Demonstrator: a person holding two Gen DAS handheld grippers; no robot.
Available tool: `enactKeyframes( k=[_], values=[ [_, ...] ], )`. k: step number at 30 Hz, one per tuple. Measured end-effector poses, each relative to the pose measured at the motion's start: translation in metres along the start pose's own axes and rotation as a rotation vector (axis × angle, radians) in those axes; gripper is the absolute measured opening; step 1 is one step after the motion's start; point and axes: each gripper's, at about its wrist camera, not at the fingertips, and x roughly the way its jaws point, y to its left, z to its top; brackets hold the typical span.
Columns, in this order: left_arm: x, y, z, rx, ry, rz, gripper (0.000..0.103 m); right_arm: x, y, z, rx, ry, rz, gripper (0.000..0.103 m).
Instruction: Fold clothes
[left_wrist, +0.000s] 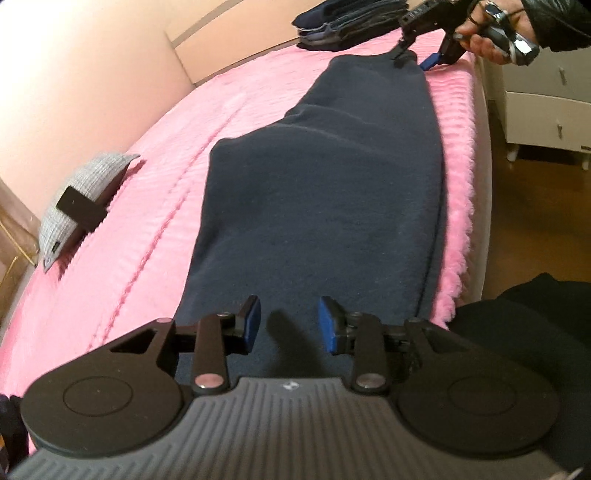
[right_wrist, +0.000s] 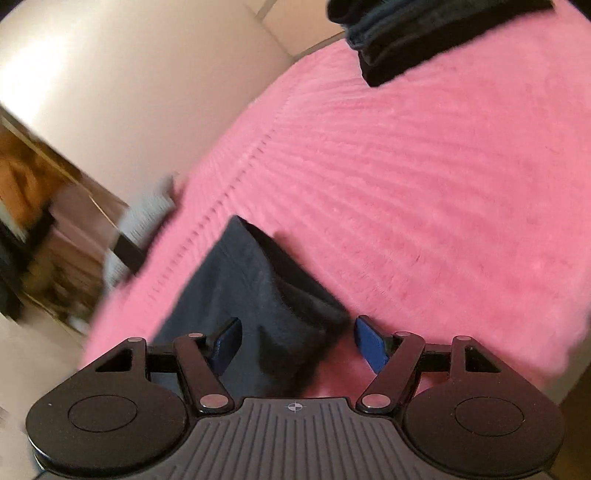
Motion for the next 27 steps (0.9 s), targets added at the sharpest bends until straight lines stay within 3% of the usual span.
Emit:
enactKeyframes(
  k=[4,7,8,11,15,19,23,25,27],
  values=[
    [-0.002,-0.001,-0.003,-0.029,0.012,0.002,0.030,-0.006,0.016,-0.010,0.008,0.027,0.000,0.071],
    [-0.002,-0.004,-0.003,-0.027,0.022,0.004,0.030,0.002,0.016,-0.011,0.035,0.000,0.010,0.067],
    [-0.003,-0.005,-0.002,-0.024,0.021,0.004,0.030,0.005,0.014,-0.009,0.054,-0.015,0.018,0.060],
    [-0.003,-0.007,0.000,-0.028,0.015,0.013,0.031,0.016,0.000,-0.011,0.129,-0.045,0.029,0.017],
    [-0.002,-0.010,0.002,-0.027,0.017,0.029,0.031,-0.007,0.011,-0.024,0.064,-0.194,0.024,0.009],
    [0.003,-0.011,0.004,-0.036,0.014,0.020,0.031,-0.039,0.024,-0.044,-0.047,-0.355,-0.051,0.009],
    [0.008,-0.005,0.007,-0.048,0.013,-0.006,0.031,-0.026,-0.001,-0.053,0.016,-0.275,-0.117,0.014],
    [0.005,0.004,0.011,-0.081,0.003,-0.029,0.032,-0.037,-0.003,-0.056,0.018,-0.306,-0.138,0.045],
    [0.004,0.021,0.015,-0.135,-0.008,-0.057,0.032,-0.055,0.006,-0.061,-0.038,-0.369,-0.200,0.058]
  ],
)
